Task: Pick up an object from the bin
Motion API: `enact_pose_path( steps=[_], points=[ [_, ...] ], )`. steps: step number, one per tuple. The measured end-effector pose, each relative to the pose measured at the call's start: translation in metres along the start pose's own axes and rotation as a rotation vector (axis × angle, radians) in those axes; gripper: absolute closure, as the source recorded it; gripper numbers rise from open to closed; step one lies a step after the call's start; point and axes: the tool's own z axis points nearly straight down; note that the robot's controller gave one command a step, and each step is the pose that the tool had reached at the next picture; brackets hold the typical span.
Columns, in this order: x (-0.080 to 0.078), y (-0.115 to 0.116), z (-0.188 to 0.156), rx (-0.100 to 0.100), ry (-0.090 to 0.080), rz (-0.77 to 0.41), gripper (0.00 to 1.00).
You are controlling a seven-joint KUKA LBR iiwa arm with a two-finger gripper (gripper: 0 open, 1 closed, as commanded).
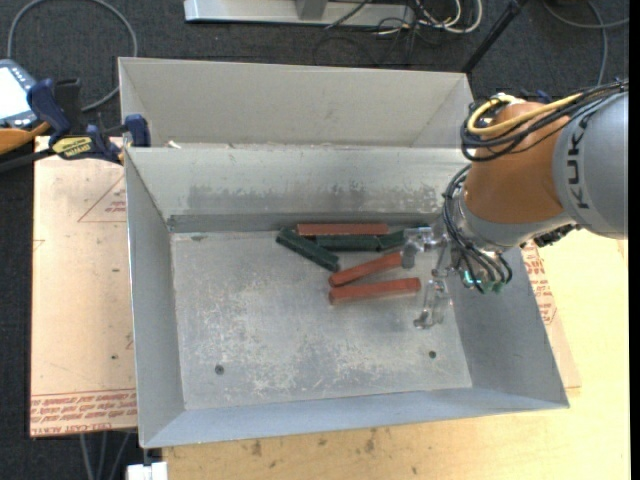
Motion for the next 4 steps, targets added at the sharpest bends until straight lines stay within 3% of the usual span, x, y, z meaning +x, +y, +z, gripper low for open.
enact_pose_path(
  steps=[1,2,3,4],
  points=[
    [-0.039,0.046,0.059,0.000,-0.009,-0.158,0.00],
    [-0.040,0.051,0.027,0.002,-0.012,-0.245,0.00],
    [-0.052,0.062,0.027,0.001,-0.011,-0.263,0.00],
    [-0.052,0.068,0.057,0.001,-0.011,-0.354,0.00]
  ],
)
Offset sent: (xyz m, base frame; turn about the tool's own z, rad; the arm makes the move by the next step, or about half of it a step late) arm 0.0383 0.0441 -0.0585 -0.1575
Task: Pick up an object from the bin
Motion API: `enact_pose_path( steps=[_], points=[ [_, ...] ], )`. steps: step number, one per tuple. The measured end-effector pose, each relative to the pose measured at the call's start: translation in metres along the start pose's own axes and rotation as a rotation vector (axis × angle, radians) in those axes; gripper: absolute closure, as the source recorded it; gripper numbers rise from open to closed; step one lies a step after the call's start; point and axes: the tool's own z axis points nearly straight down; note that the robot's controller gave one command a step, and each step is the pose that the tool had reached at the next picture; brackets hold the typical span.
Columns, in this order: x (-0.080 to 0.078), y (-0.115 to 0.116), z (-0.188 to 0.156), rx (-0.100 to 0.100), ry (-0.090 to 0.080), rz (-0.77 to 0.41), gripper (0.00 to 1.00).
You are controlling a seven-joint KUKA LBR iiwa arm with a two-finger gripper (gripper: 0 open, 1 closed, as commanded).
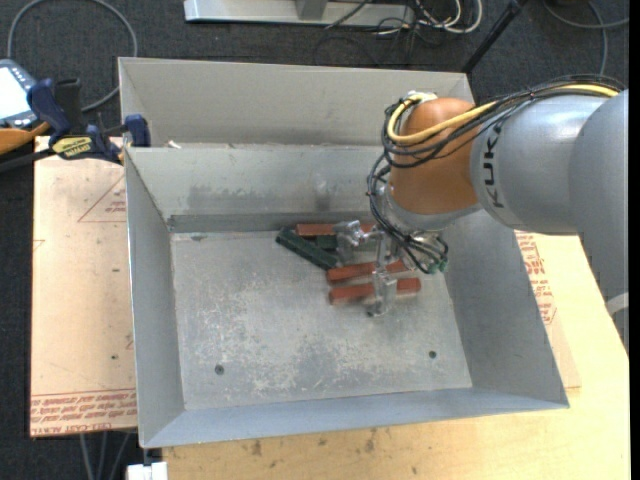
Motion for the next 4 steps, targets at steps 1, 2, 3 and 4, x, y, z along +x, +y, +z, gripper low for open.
enact_pose_path(
  steps=[1,2,3,4],
  points=[
    [-0.002,-0.001,-0.002,0.001,-0.001,0.002,0.00],
    [-0.001,0.000,-0.002,0.000,0.002,0.002,1.00],
    [-0.003,0.000,-0.039,0.001,-0.001,0.002,1.00],
    [-0.004,0.000,-0.060,0.001,0.000,0.003,1.00]
  ],
)
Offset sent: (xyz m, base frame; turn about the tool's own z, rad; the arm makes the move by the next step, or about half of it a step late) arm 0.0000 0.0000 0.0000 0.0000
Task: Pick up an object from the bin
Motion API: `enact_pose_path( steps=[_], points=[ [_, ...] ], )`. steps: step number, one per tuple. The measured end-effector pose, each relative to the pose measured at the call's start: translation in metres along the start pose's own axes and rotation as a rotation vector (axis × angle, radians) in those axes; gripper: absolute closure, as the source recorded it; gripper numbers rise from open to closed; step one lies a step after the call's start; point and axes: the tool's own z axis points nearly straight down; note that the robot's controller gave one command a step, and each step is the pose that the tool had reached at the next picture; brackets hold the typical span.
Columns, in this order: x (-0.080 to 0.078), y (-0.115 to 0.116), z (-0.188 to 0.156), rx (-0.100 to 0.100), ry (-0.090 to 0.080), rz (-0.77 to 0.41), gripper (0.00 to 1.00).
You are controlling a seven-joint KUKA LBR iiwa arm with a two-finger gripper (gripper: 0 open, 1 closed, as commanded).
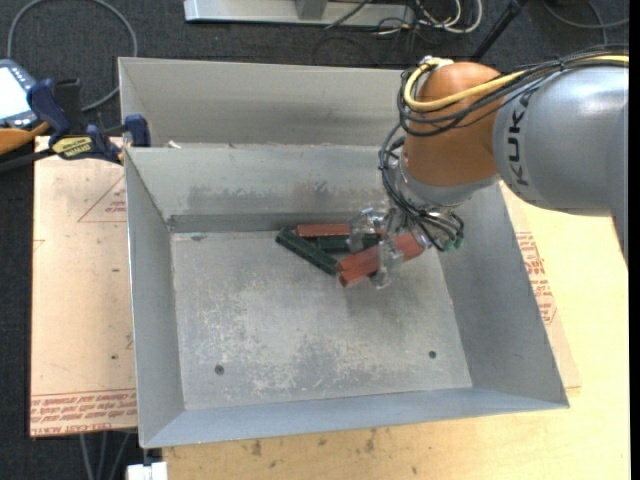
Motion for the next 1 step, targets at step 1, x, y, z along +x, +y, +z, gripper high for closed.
enact_pose_path(
  steps=[1],
  points=[
    [-0.0010,0.0001,-0.0106,0.000,0.001,0.001,1.00]
  ],
)
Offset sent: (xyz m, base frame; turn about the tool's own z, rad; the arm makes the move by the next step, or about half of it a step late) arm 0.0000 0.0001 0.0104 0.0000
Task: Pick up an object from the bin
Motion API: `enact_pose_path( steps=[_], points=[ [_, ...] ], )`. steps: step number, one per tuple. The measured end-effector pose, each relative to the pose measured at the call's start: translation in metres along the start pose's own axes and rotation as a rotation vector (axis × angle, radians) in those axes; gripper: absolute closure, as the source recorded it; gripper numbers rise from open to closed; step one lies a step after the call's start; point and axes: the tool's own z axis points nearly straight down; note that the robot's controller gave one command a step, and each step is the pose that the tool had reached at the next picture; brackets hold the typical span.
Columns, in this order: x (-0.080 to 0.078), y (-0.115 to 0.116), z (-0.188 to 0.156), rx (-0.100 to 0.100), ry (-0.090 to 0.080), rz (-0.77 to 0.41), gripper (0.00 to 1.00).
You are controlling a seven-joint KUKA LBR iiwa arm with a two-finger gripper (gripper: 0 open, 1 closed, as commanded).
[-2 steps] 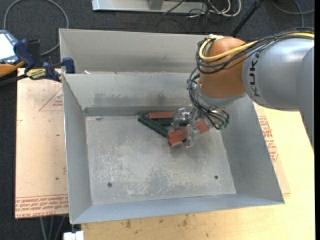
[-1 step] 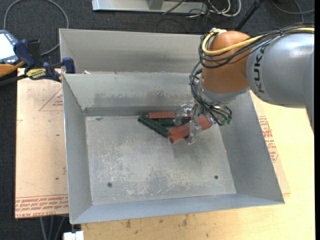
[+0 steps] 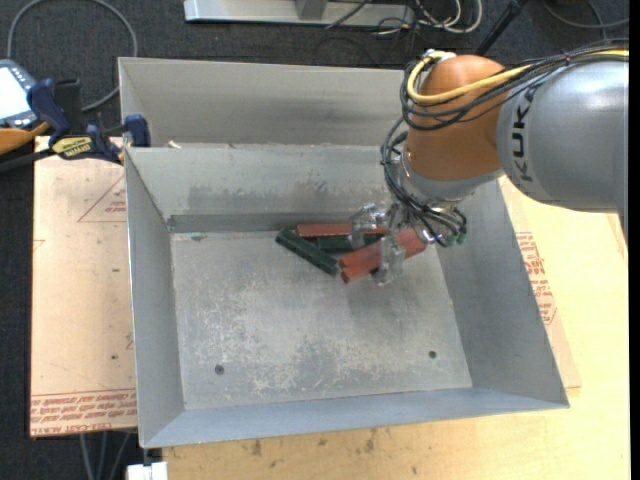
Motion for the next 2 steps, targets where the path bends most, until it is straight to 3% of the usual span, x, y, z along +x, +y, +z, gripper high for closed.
enact_pose_path(
  steps=[1,2],
  points=[
    [-0.001,0.000,0.000,-0.001,0.001,0.001,1.00],
    [-0.003,0.000,-0.048,0.002,-0.004,0.002,1.00]
  ],
)
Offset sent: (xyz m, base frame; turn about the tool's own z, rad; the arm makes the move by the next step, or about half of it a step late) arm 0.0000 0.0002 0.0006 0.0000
